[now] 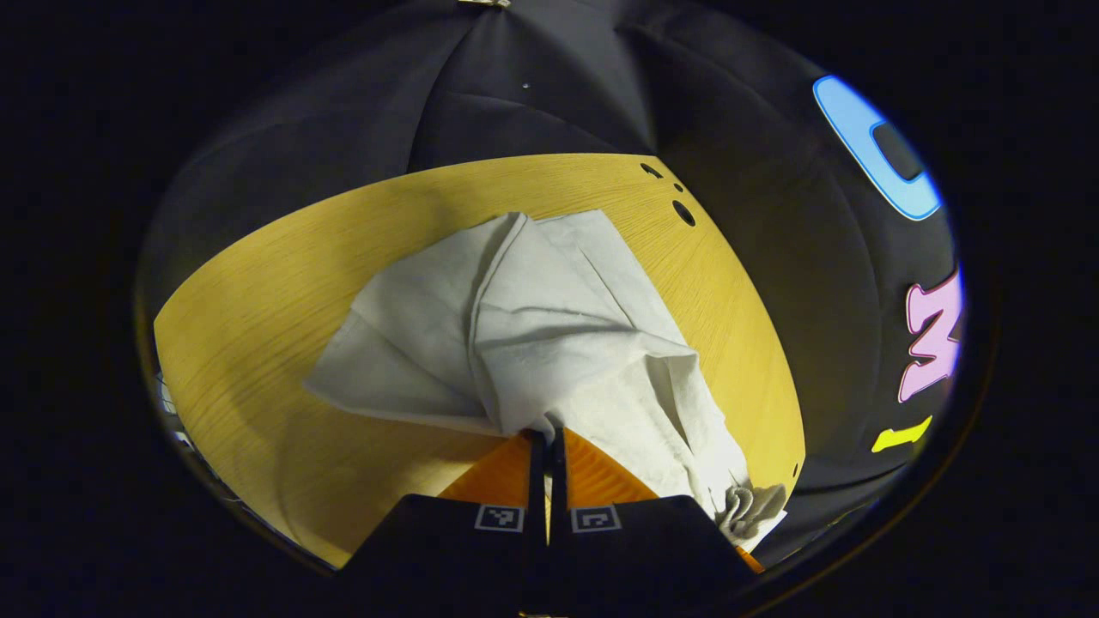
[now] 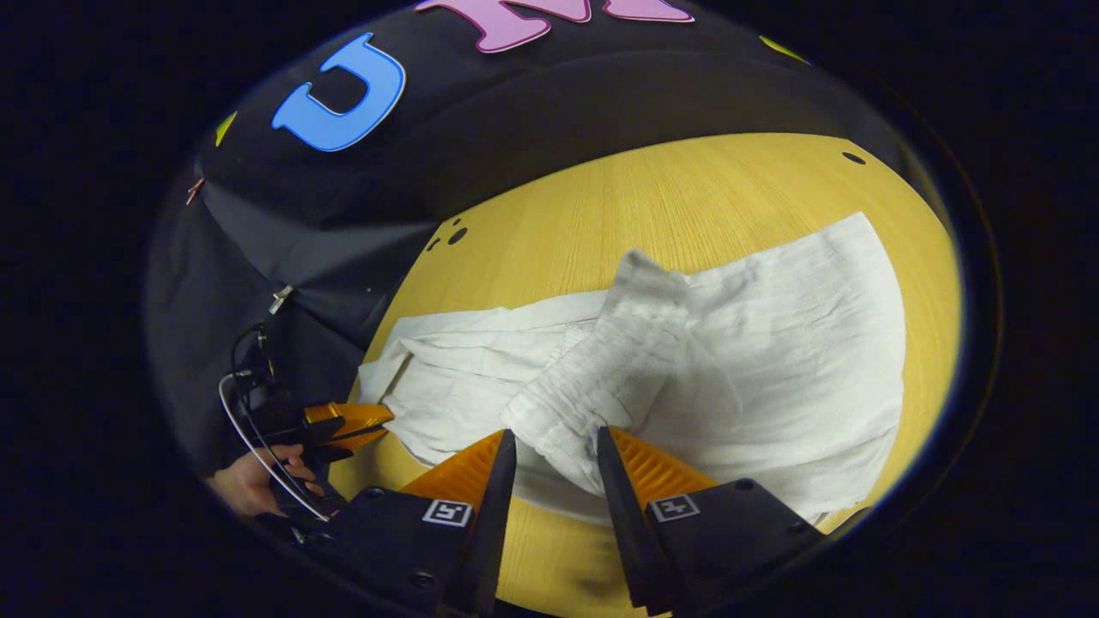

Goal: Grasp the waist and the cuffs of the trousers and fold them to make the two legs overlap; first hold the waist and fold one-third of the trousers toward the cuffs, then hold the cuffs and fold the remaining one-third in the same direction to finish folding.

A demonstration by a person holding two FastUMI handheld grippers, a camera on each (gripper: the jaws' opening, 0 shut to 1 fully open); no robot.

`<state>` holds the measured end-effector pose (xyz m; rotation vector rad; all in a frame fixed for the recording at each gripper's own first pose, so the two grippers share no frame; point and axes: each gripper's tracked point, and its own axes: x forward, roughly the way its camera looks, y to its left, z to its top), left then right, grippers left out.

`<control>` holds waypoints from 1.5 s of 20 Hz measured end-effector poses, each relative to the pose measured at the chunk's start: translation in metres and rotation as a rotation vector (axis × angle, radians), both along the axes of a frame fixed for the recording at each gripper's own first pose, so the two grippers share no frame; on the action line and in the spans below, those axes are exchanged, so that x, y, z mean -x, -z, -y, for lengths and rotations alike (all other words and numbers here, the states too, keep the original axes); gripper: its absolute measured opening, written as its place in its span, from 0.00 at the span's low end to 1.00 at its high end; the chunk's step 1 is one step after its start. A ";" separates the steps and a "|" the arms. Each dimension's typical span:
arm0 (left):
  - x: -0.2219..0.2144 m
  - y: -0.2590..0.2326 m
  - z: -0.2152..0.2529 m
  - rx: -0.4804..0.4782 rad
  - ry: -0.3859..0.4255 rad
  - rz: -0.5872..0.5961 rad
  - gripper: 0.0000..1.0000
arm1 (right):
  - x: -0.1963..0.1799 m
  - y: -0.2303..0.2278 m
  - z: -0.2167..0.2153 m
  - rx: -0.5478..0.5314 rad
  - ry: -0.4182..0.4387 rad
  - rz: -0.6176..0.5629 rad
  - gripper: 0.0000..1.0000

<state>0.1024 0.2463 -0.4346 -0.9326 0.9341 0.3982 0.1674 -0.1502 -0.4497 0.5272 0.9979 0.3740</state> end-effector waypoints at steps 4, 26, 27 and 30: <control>0.000 0.000 0.000 0.006 -0.004 -0.009 0.06 | 0.000 -0.046 0.004 -0.161 0.080 0.014 0.66; -0.090 -0.173 0.097 -0.310 0.316 0.519 0.06 | 0.056 -0.074 0.230 -0.130 0.420 0.037 0.66; -0.094 -0.182 0.113 -0.322 0.356 0.543 0.05 | 0.056 -0.075 0.236 -0.134 0.436 0.036 0.66; -0.107 -0.202 0.176 -0.352 0.502 0.606 0.05 | 0.060 -0.076 0.255 -0.137 0.486 0.038 0.66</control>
